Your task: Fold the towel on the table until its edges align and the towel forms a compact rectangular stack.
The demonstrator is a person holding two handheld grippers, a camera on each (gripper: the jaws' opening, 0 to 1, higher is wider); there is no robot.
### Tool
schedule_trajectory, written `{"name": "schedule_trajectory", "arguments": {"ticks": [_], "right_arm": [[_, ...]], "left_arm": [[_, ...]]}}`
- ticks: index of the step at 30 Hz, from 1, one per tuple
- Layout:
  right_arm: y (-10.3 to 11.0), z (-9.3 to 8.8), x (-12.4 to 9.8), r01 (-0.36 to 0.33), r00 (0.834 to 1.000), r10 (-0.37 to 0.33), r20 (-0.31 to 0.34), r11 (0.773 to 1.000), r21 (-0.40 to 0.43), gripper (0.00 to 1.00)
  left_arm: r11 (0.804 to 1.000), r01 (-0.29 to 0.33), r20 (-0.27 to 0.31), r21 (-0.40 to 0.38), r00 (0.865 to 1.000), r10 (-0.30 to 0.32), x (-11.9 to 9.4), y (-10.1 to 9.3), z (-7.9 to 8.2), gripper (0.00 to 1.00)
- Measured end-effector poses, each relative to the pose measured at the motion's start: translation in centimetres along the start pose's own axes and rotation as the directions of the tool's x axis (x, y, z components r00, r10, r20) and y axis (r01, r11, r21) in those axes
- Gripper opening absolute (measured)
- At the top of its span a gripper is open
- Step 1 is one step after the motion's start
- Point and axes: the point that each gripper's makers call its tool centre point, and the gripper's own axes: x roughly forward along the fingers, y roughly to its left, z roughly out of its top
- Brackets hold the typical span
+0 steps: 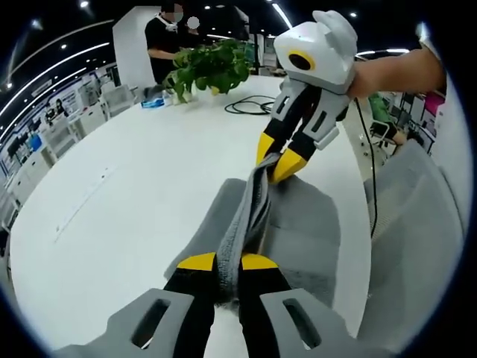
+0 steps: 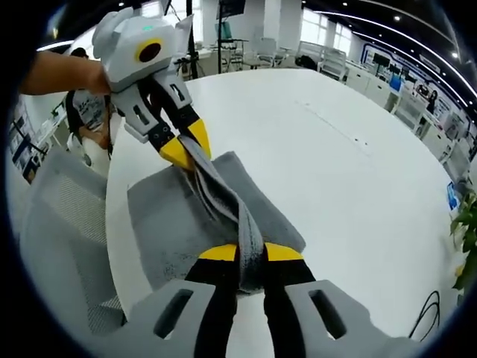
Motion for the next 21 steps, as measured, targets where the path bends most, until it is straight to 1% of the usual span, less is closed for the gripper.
{"name": "schedule_trajectory", "arguments": {"ticks": [8,10,11,14,21], "right_arm": [[-0.6,-0.5,1.0,0.016,1.000,-0.016,-0.022,1.000,-0.005,0.12],[-0.8,-0.6,1.2,0.022,0.999,-0.023,-0.025,1.000,-0.016,0.12],[-0.9,-0.6,1.3,0.026,0.999,-0.027,-0.027,0.999,-0.022,0.13],[-1.2,-0.7,1.5,0.034,0.999,-0.036,-0.025,0.998,-0.045,0.14],[-1.7,-0.7,1.8,0.050,0.999,-0.051,-0.018,0.996,-0.069,0.16]], "left_arm": [[1.000,-0.007,-0.032,0.025,0.999,0.008,1.3,0.8,-0.9,0.10],[1.000,-0.012,-0.037,0.016,0.999,0.012,1.6,1.1,-1.0,0.10],[1.000,-0.009,-0.041,0.003,0.999,0.009,1.7,1.1,-1.1,0.10],[1.000,-0.018,-0.037,0.013,0.999,0.018,1.8,1.4,-1.2,0.11],[0.999,-0.042,-0.044,-0.006,0.998,0.042,1.8,2.1,-1.3,0.15]]}}
